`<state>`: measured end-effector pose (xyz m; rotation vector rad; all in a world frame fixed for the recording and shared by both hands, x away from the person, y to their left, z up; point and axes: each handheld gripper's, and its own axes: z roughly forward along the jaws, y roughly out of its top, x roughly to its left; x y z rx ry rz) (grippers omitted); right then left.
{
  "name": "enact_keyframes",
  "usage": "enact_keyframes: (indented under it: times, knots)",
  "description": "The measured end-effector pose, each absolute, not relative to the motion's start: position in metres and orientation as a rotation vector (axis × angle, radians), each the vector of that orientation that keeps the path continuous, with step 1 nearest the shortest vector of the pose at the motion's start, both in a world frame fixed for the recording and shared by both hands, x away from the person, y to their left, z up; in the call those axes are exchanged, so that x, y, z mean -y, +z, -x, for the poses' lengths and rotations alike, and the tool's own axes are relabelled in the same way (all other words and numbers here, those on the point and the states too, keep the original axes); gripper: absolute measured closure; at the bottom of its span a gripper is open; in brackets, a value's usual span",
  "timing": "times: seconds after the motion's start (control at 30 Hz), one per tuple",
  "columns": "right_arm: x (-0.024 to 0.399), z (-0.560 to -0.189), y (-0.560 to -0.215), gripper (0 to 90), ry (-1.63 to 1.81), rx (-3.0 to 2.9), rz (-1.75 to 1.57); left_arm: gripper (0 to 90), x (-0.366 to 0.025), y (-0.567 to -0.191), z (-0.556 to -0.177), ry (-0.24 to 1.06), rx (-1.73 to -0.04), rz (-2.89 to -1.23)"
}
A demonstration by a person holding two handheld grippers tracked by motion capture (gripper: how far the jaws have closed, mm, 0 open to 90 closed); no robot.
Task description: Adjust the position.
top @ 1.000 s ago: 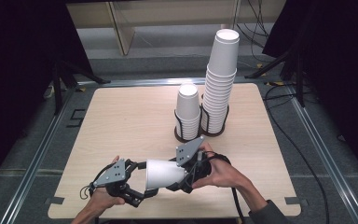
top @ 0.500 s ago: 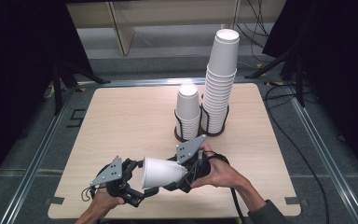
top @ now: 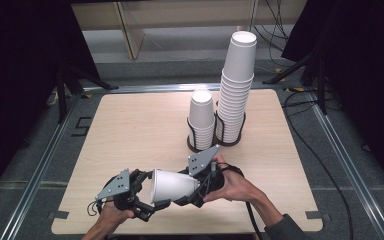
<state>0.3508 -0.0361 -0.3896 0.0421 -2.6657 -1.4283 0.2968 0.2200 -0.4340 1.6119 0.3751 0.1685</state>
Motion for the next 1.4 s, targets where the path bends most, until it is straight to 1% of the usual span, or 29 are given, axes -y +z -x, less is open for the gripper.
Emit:
enact_keyframes:
  times: [0.07,0.23,0.33,0.4,0.43,0.57,0.6,0.63,0.7,0.77,0.97,1.03,1.27,1.4]
  knots:
    - [0.036,-0.351,-0.390,24.1,-1.428,2.663,-0.046,8.3,-0.220,-0.434,-0.297,0.146,-0.375,-1.599]
    - [0.037,-0.351,-0.392,24.3,-1.414,2.643,-0.020,12.6,-0.222,-0.432,-0.298,0.140,-0.353,-1.611]
    - [0.037,-0.351,-0.392,23.9,-1.406,2.653,-0.021,13.5,-0.223,-0.432,-0.298,0.141,-0.349,-1.624]
    - [0.037,-0.351,-0.392,22.4,-1.385,2.672,-0.015,14.2,-0.222,-0.431,-0.298,0.144,-0.352,-1.638]
    - [0.036,-0.351,-0.391,18.4,-1.366,2.723,-0.002,14.6,-0.222,-0.431,-0.297,0.144,-0.353,-1.644]
    - [0.038,-0.349,-0.388,16.7,-1.321,2.782,0.011,14.9,-0.221,-0.429,-0.297,0.166,-0.360,-1.674]
    - [0.040,-0.346,-0.387,16.5,-1.290,2.788,0.066,15.0,-0.221,-0.429,-0.297,0.178,-0.361,-1.699]
    - [0.040,-0.347,-0.385,16.0,-1.295,2.821,0.022,15.1,-0.221,-0.428,-0.296,0.184,-0.375,-1.720]
    - [0.041,-0.344,-0.380,16.0,-1.256,2.905,0.021,15.3,-0.220,-0.429,-0.297,0.208,-0.393,-1.783]
    - [0.041,-0.343,-0.379,16.0,-1.238,2.934,0.017,15.4,-0.218,-0.429,-0.297,0.204,-0.395,-1.782]
    - [0.034,-0.336,-0.383,16.0,-1.155,3.022,-0.009,15.4,-0.216,-0.429,-0.297,0.242,-0.430,-1.895]
    - [0.030,-0.335,-0.386,16.0,-1.135,3.043,-0.018,15.4,-0.214,-0.428,-0.296,0.229,-0.441,-1.895]
    - [0.020,-0.331,-0.393,16.0,-1.101,3.071,-0.037,15.2,-0.211,-0.424,-0.293,0.249,-0.468,-1.948]
    - [0.016,-0.330,-0.397,17.3,-1.096,3.071,-0.037,15.0,-0.210,-0.423,-0.292,0.244,-0.476,-1.947]
